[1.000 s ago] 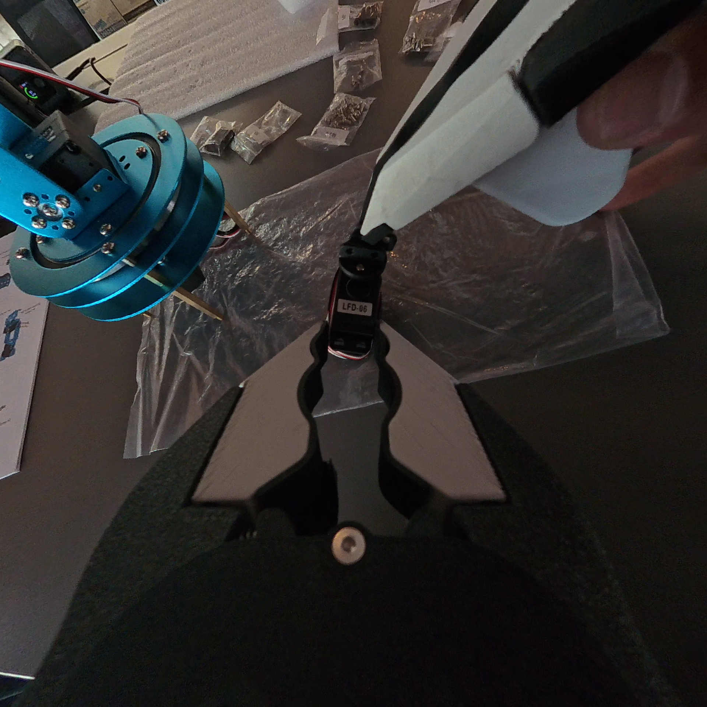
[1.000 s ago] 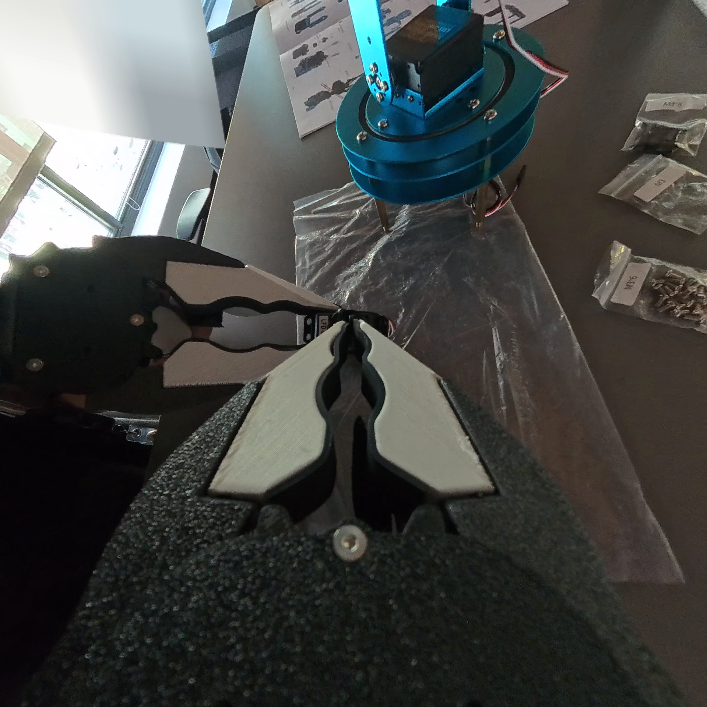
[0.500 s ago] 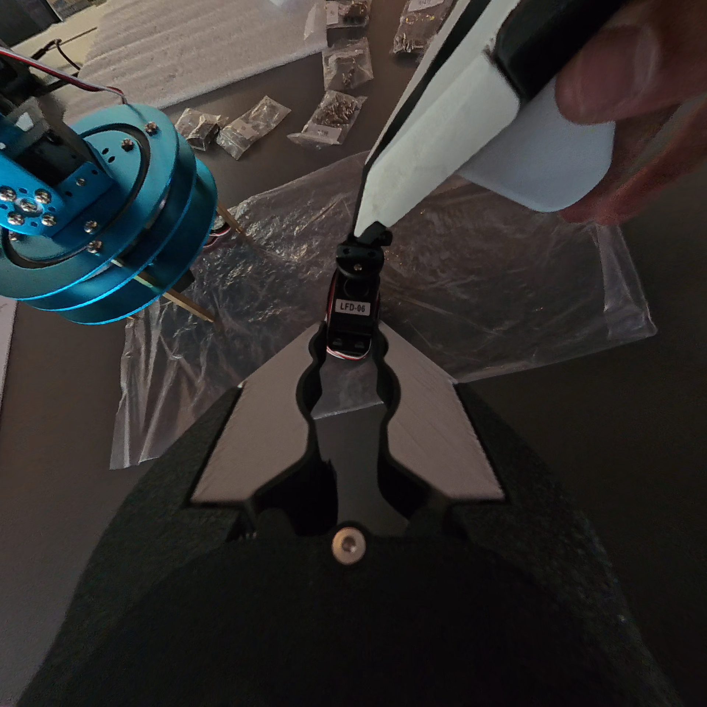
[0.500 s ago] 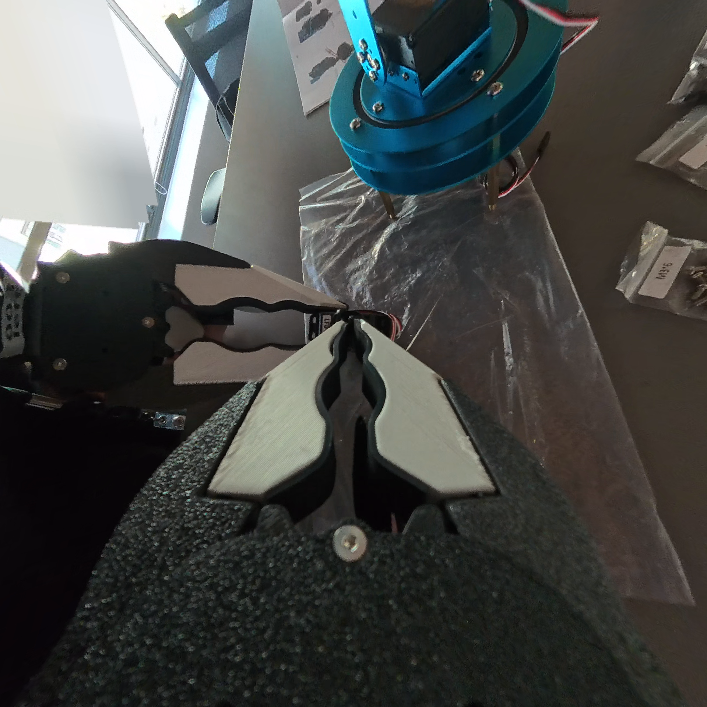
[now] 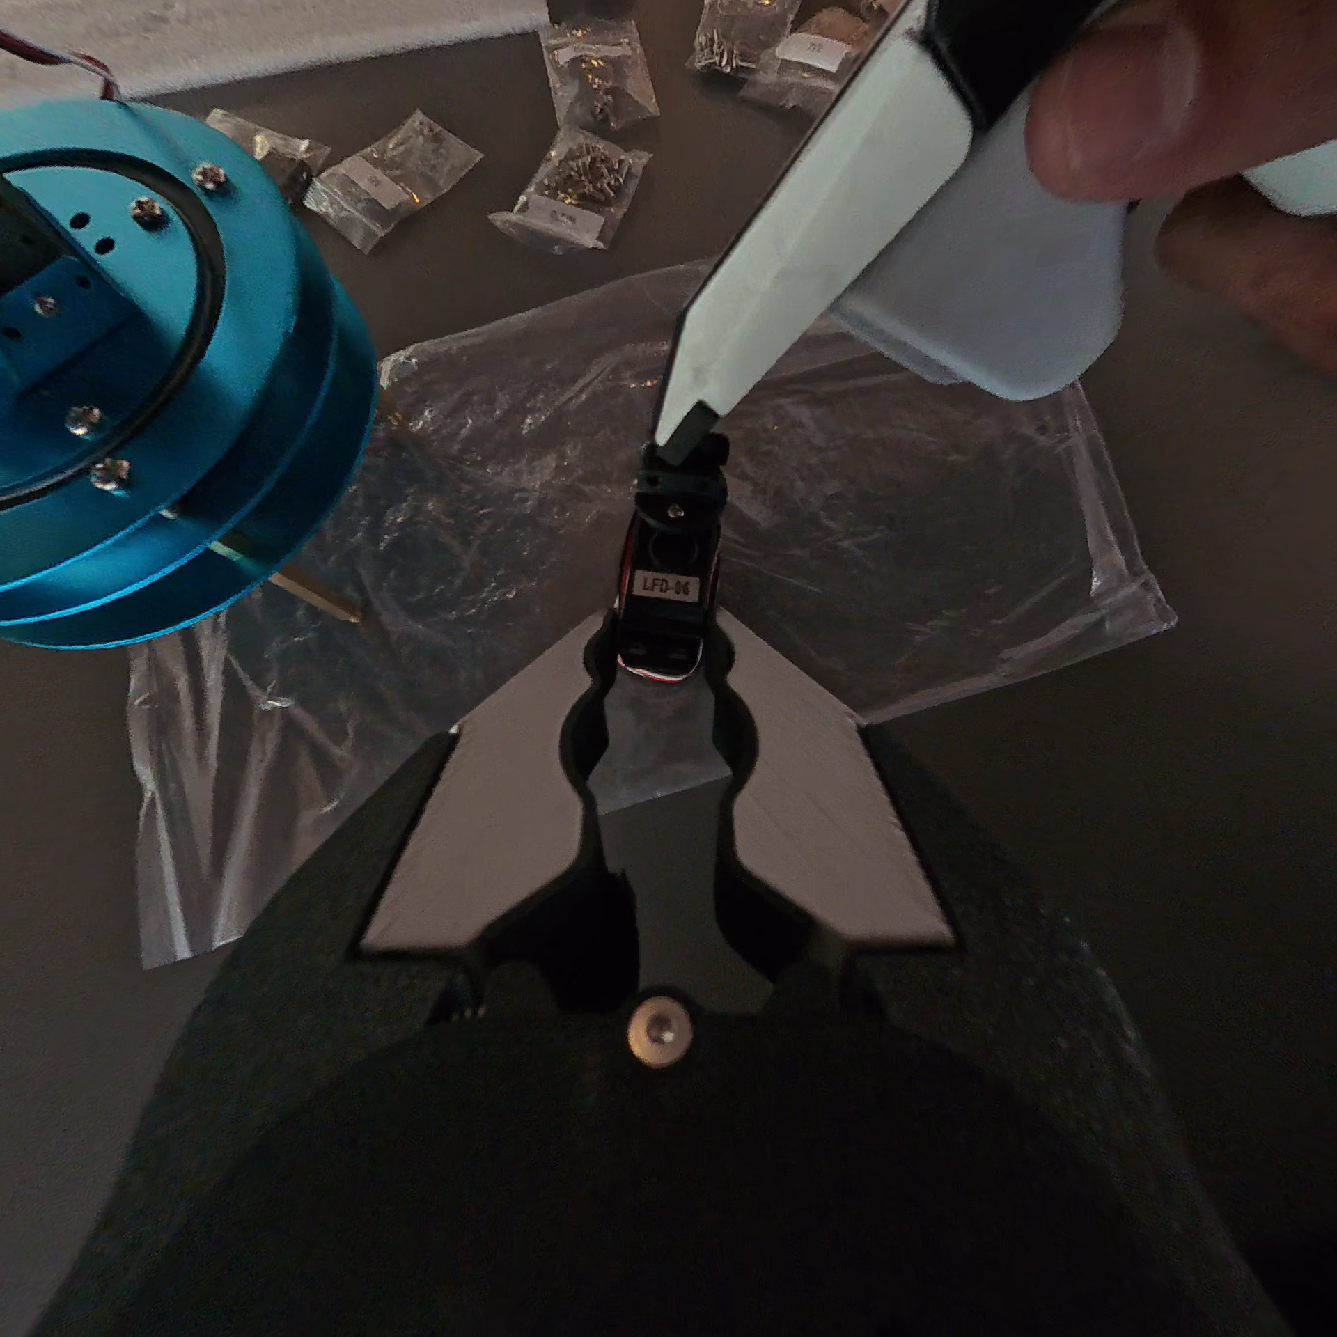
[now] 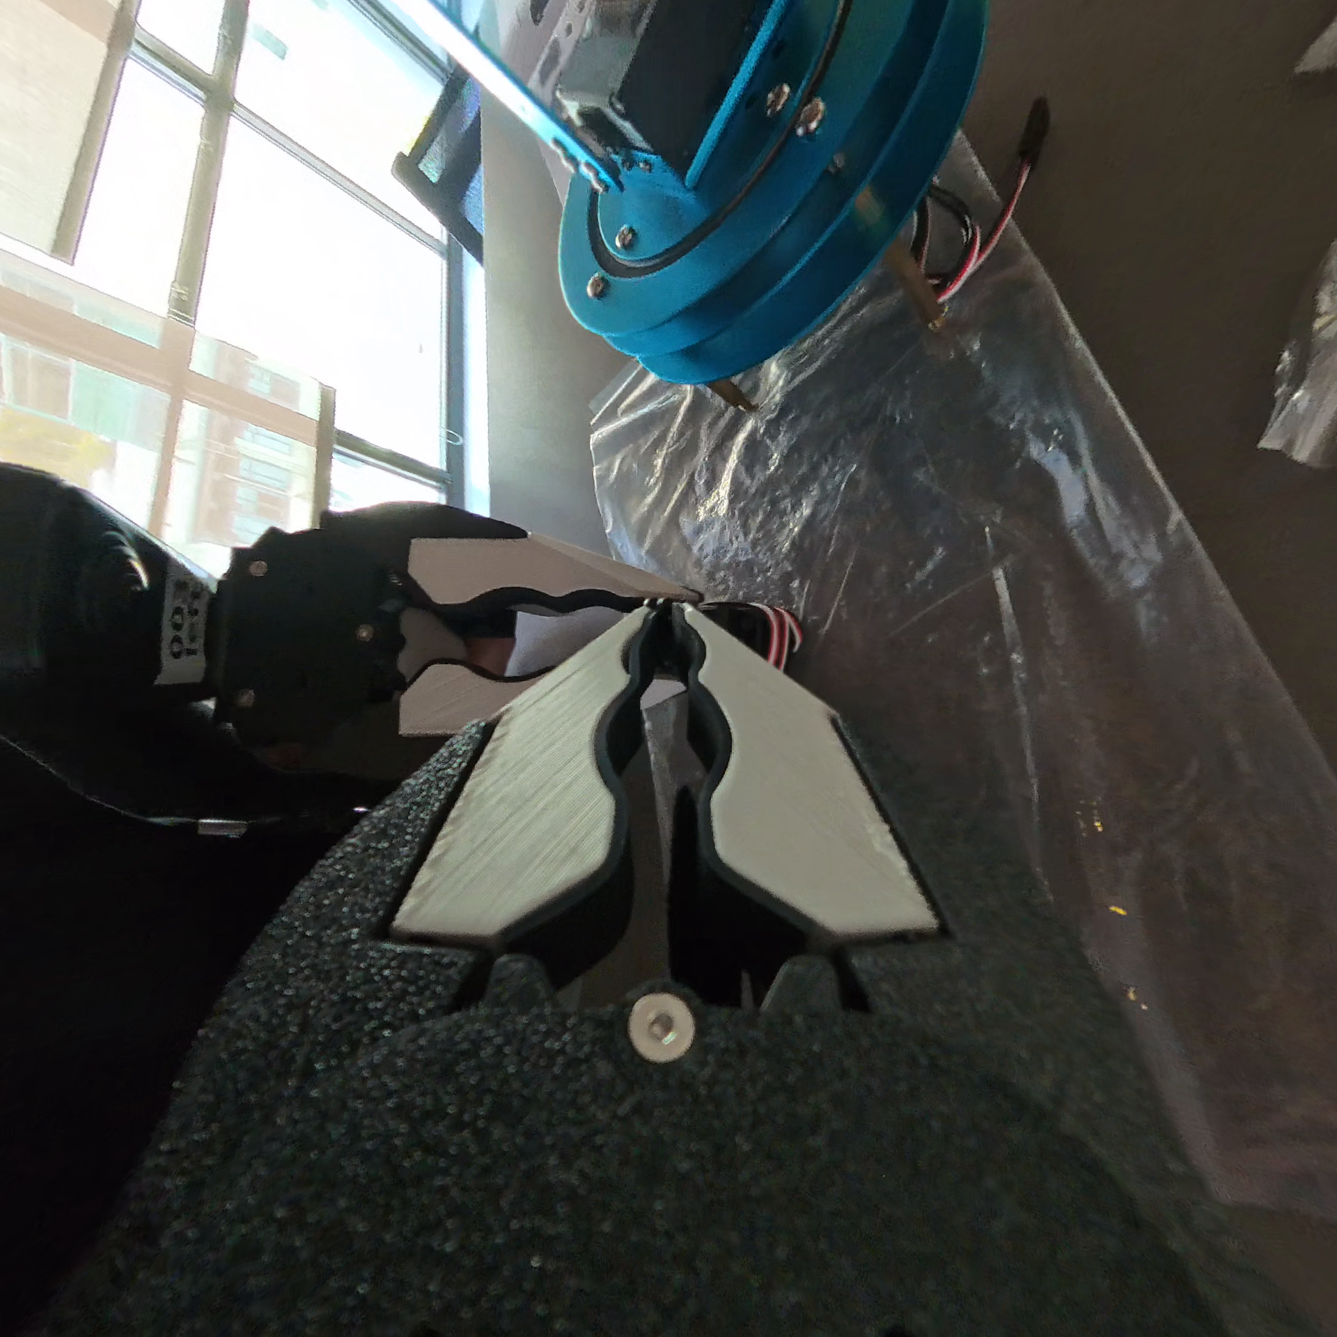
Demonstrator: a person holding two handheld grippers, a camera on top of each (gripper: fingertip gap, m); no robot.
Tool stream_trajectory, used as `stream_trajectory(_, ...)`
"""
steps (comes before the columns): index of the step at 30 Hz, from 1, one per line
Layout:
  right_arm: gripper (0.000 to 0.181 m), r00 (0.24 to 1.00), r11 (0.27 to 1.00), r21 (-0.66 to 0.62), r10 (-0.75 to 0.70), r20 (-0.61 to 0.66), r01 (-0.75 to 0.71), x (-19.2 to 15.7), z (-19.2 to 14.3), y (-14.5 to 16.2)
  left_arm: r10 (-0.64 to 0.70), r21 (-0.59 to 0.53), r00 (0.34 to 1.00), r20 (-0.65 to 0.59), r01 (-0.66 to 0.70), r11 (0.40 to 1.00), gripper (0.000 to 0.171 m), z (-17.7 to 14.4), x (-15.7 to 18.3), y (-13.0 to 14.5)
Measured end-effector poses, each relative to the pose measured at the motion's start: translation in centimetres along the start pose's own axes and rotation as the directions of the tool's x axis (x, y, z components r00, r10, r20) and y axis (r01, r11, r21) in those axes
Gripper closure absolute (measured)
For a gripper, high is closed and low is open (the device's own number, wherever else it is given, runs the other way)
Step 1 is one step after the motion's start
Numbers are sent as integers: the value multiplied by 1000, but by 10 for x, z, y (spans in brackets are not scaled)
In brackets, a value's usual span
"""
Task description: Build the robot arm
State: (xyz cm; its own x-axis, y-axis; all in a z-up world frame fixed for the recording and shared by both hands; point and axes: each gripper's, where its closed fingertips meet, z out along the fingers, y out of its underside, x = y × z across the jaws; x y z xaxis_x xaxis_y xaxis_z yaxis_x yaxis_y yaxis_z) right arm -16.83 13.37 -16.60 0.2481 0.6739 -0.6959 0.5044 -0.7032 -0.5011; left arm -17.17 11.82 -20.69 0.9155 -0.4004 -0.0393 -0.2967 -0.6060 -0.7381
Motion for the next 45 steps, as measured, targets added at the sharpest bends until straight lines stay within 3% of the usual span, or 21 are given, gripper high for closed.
stream_trajectory(7,177,995,996,20,91,33,-91,0,-1,0,-9,-17,1000,-21,9,1000,149,1,0,-1)
stream_trajectory(16,165,999,996,80,33,17,-35,-6,-4,-6,-22,-26,995,-98,19,999,149,3,0,-2)
stream_trajectory(20,164,995,989,105,-101,-16,102,-11,-15,-12,3,-45,986,-167,-11,999,148,2,0,-1)
stream_trajectory(25,156,945,945,43,-320,-62,323,-3,-22,1,50,-59,966,-252,-67,996,148,1,0,0)
stream_trajectory(27,149,911,912,4,-409,-41,410,0,-19,10,95,-59,954,-284,-116,992,148,0,0,1)
stream_trajectory(33,154,751,751,10,-660,-16,660,0,-17,4,217,-44,891,-399,-255,966,148,0,2,2)
stream_trajectory(40,145,703,704,-20,-708,68,710,0,-14,9,316,-15,862,-396,-350,937,141,-1,3,0)
stream_trajectory(45,144,668,668,-35,-740,74,744,2,-6,13,310,9,868,-388,-333,943,134,-3,10,-1)
